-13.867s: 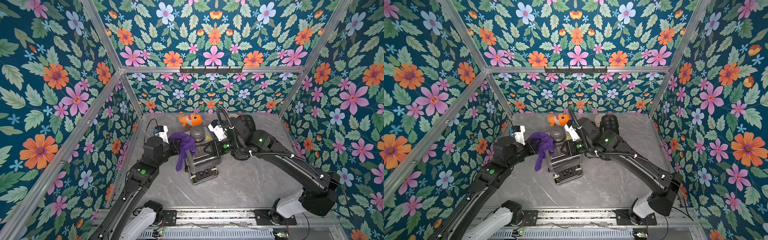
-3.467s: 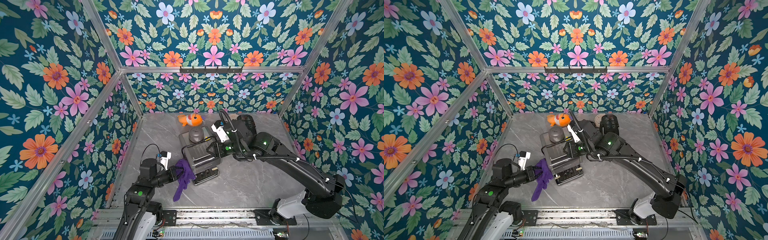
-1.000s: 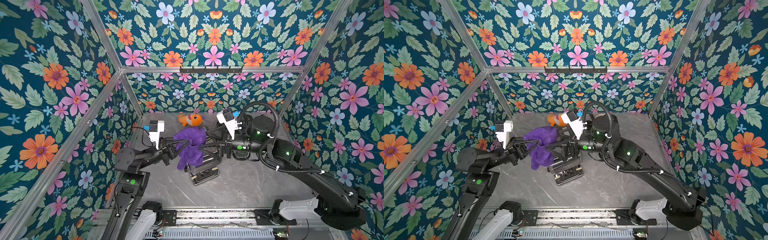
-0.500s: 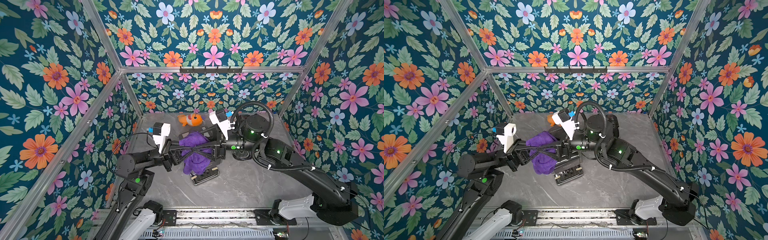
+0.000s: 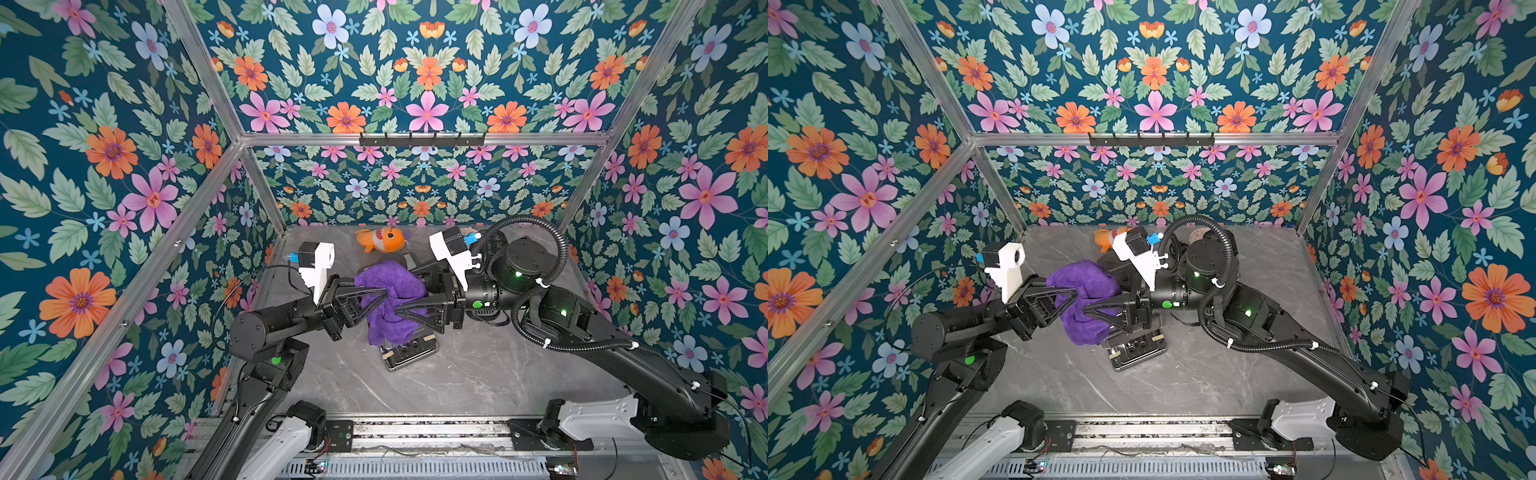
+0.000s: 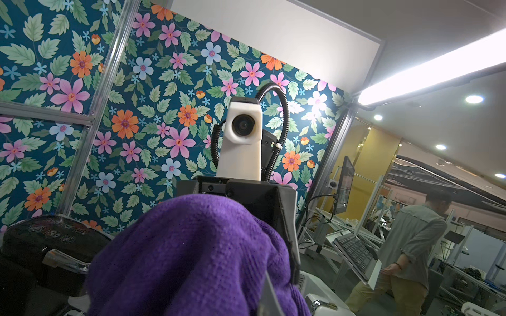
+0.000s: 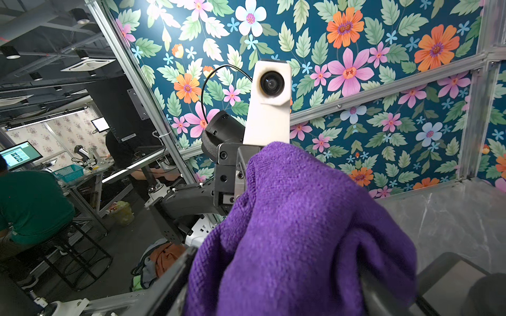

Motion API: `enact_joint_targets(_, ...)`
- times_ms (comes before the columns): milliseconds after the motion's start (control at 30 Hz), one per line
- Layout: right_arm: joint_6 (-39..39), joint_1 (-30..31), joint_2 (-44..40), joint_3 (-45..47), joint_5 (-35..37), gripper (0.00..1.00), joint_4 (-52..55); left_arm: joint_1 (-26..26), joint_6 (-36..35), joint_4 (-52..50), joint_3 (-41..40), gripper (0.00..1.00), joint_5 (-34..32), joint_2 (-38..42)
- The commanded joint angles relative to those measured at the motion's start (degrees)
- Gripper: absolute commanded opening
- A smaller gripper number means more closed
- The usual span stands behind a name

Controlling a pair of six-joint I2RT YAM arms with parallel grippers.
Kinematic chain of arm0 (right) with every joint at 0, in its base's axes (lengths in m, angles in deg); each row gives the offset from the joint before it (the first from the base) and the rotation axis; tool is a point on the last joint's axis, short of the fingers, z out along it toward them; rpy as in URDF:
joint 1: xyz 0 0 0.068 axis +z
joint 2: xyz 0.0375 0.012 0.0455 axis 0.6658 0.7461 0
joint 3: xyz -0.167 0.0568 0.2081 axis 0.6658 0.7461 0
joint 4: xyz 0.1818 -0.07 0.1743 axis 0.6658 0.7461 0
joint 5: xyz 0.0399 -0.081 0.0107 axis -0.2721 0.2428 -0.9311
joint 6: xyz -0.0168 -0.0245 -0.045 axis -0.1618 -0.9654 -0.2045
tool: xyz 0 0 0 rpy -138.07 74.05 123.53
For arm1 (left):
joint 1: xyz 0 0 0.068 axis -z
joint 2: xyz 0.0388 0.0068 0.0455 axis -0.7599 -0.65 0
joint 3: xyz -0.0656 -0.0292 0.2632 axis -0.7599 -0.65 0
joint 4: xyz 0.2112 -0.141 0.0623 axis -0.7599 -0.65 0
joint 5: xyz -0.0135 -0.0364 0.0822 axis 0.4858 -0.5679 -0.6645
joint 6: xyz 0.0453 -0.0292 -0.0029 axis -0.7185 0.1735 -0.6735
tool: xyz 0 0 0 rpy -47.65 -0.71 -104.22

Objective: Wipe the surface of a coffee machine
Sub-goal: Adjust the cleaning item.

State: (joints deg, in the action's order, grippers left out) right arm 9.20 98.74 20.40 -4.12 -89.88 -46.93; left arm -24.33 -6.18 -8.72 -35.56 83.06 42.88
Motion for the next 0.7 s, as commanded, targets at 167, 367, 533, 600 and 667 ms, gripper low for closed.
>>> enact_joint_targets(167,0.94,0.49,2.09,-0.48,0.16,0.49,-9.46,0.19,4.28,6.25,-2.45,0.0,-3.3,0.84)
enact_joint_targets(367,2.59,0.46,1.79,1.67,2.16,0.17,-13.84,0.19,4.24,5.49,-3.91,0.0,-5.54,1.71)
enact_joint_targets(533,4.01,0.46,0.32,3.78,4.86,0.0,-15.79,0.19,2.03,2.09,-4.31,0.03,-8.15,2.3)
enact_joint_targets(600,4.25,0.48,-0.86,4.52,7.27,0.0,-15.1,0.19,0.34,-0.39,-4.23,0.14,-9.99,2.89)
enact_joint_targets(667,4.02,0.48,-2.25,5.31,10.79,0.0,-13.61,0.19,-1.96,-4.03,-3.77,0.28,-11.99,3.74)
